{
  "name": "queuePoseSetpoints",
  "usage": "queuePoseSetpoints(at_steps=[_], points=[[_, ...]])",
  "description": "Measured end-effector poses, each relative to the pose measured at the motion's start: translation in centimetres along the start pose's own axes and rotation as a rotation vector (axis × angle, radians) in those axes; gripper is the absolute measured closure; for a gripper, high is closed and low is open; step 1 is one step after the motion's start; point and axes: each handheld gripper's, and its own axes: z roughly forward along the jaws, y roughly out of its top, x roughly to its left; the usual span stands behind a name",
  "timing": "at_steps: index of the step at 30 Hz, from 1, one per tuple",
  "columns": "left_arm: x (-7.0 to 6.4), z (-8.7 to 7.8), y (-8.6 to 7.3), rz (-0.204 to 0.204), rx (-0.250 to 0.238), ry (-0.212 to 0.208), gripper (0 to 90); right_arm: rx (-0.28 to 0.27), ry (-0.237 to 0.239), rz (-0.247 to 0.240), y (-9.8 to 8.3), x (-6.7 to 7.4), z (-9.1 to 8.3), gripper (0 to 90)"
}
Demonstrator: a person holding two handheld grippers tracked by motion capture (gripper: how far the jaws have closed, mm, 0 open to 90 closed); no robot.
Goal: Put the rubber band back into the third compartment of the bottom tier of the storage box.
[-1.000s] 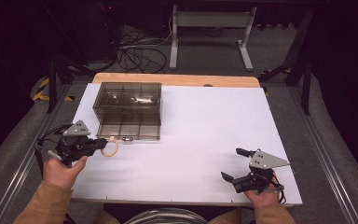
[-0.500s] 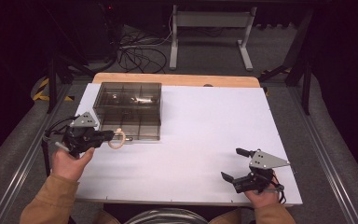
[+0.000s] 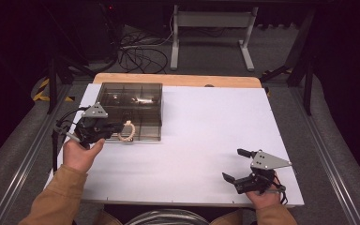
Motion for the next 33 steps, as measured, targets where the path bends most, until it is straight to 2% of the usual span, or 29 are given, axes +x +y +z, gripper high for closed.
queuePoseSetpoints(at_steps=[13, 22, 33], points=[[-0.3, 1.8, 2.0, 0.021, -0.001, -0.015, 84.5, 0.0, 0.002, 0.001, 0.0, 0.0, 0.0, 0.1], [-0.2, 3.2, 2.7, 0.018, -0.011, -0.012, 84.5, 0.001, 0.006, 0.001, 0.0, 0.0, 0.0, 0.1], [0.2, 5.7, 3.3, 0.017, 0.0, -0.006, 84.4, 0.0, 0.01, 0.0, -0.1, -0.1, 0.0, 0.1]])
